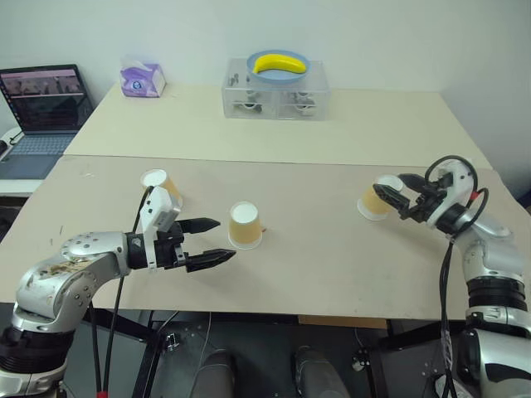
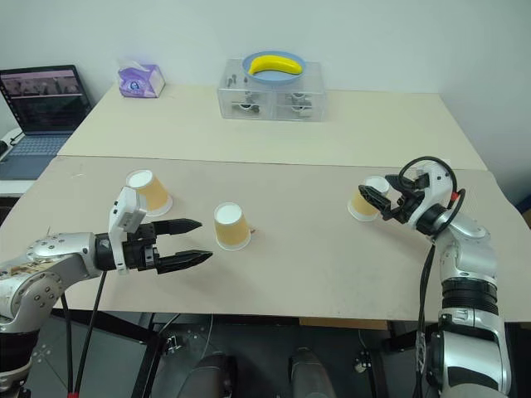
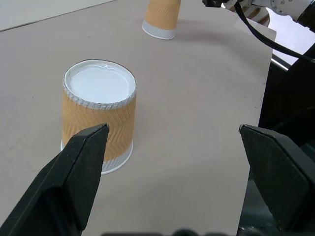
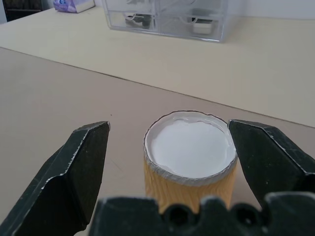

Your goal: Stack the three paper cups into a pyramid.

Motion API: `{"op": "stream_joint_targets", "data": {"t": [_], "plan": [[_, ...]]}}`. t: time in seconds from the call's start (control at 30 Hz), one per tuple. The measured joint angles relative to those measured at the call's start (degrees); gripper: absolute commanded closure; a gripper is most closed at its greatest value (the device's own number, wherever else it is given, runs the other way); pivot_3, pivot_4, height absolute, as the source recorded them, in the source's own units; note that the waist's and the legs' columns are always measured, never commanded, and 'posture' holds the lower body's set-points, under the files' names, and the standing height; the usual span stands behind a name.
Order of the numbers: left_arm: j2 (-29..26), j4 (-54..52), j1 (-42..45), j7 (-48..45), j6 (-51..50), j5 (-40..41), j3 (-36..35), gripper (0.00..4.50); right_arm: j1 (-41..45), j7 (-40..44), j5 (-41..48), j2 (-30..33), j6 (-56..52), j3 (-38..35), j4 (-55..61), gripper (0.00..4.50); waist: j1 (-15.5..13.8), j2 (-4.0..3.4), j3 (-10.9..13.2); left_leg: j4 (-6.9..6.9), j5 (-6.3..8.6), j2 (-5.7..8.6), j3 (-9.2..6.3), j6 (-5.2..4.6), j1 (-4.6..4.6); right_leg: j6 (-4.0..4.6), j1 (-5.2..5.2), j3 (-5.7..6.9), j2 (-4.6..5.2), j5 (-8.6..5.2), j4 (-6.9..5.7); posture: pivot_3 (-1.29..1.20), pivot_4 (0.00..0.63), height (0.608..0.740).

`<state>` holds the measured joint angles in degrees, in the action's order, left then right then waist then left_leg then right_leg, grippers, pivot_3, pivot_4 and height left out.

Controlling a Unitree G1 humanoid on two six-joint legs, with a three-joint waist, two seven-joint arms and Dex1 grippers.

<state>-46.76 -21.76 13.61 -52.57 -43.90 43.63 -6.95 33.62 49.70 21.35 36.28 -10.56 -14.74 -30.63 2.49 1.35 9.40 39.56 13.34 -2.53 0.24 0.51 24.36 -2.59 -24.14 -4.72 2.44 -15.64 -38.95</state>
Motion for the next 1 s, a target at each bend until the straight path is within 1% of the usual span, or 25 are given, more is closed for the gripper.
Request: {"op": "stream_joint_targets", "data": {"t": [0.13,0.43,0.83,1.0], "plan": [[0.00,-0.02,0.00,0.20,-0.02,0.18,-0.18,0.00,1.52,-0.30,-0.38,-0.02,1.09,0.32,-2.03,0.03,0.07,0.00,0.00,0.00,0.00,0.00,0.01,0.00,-0.01,0.00,0.00,-0.01,0.00,0.00,-0.02,0.00,0.150,0.694],[0.00,0.03,0.01,0.21,-0.04,0.50,-0.67,0.00,2.77,-0.16,2.58,-0.08,-0.55,-2.06,-2.47,0.03,-0.10,0.00,0.00,-0.01,0.00,0.01,0.00,0.00,0.03,0.00,-0.02,-0.01,0.02,0.00,0.01,0.00,0.150,0.694],[0.00,0.30,1.40,-0.10,-0.04,0.50,-0.66,0.00,-0.52,0.05,2.31,0.28,-1.18,-2.03,-1.30,0.03,-0.07,0.00,0.00,-0.02,0.00,0.01,0.01,0.00,0.02,0.00,-0.03,-0.01,0.00,0.00,0.00,0.00,0.150,0.694],[0.00,0.30,1.40,-0.25,-0.04,0.50,-0.66,0.00,-0.63,0.09,1.58,0.40,-0.39,-1.72,-1.28,0.03,-0.03,0.00,0.00,-0.02,0.00,0.01,0.02,0.00,0.01,0.00,-0.02,-0.02,0.00,0.00,0.00,0.00,0.150,0.694]]}}
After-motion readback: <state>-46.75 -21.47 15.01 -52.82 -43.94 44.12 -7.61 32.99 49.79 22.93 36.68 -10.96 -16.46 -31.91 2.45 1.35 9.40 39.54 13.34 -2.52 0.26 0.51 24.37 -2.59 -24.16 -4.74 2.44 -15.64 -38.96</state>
